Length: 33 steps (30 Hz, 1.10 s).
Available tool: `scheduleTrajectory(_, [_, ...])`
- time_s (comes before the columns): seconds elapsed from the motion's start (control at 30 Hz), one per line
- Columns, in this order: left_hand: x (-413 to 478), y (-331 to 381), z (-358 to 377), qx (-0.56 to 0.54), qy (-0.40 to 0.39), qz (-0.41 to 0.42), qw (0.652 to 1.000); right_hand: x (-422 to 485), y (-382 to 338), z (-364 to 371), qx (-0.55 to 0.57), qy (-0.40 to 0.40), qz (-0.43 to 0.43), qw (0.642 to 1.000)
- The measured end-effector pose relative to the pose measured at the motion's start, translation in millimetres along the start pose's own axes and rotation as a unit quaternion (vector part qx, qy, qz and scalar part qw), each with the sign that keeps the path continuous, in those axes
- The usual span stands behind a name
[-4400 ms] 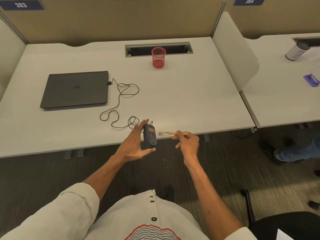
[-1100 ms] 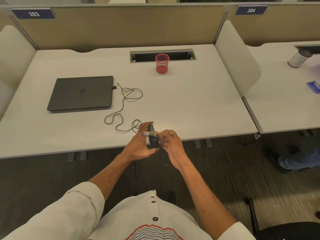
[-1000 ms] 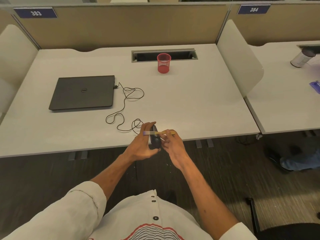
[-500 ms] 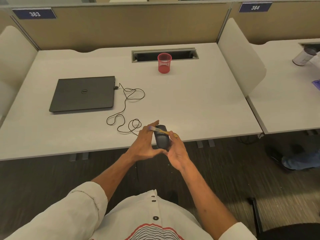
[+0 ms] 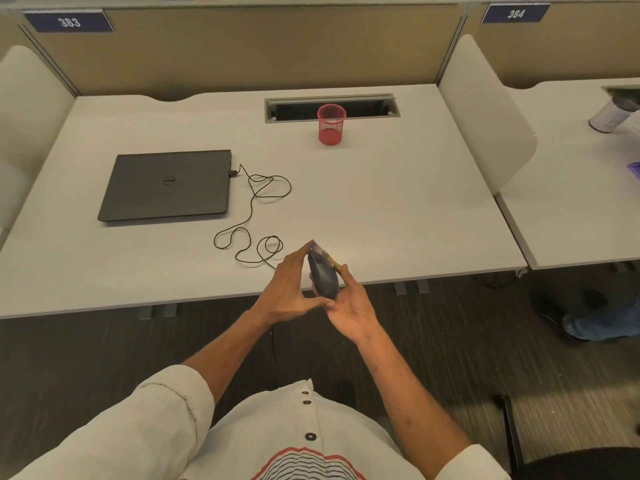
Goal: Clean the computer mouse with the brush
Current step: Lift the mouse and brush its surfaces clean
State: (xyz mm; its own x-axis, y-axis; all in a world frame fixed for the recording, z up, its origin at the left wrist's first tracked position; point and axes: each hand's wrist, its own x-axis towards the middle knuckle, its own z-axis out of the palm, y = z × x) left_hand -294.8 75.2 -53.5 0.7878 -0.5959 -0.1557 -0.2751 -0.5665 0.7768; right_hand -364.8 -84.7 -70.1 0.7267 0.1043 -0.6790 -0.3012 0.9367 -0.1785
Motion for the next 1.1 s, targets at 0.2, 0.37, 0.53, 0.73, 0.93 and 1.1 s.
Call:
scheduleTrajectory(0.2, [0,-3,-3,0.006,-0.006,0.023,1.0,4,3,0,0.009,-0.006,0.016,1.0])
scheduleTrajectory(0.37, [0,-3,-5,0.016,-0.014,0.027,0.999,4,3,-1,0.022,-0.021,0.033,0.999])
scheduleTrajectory(0.53, [1,-2,-8,0.024,-0.016,0.024,0.999,5,1,-1,0.011,-0.017,0.037,0.999])
scheduleTrajectory(0.73, [-1,-6,-12,0.019,-0.003,0.021,1.0,-3,-18,5,-0.174,0.062,-0.152,0.971])
scheduleTrajectory(0.93, [-1,-8,-20,0.015,-0.011,-0.009,1.0,-18,-42,10,-0.392,0.161,-0.361,0.831])
scheduleTrajectory(1.1, [4,-9,-22,0.082,-0.021,-0.002,0.996,-15,-36,25,-0.512,0.178,-0.426,0.724])
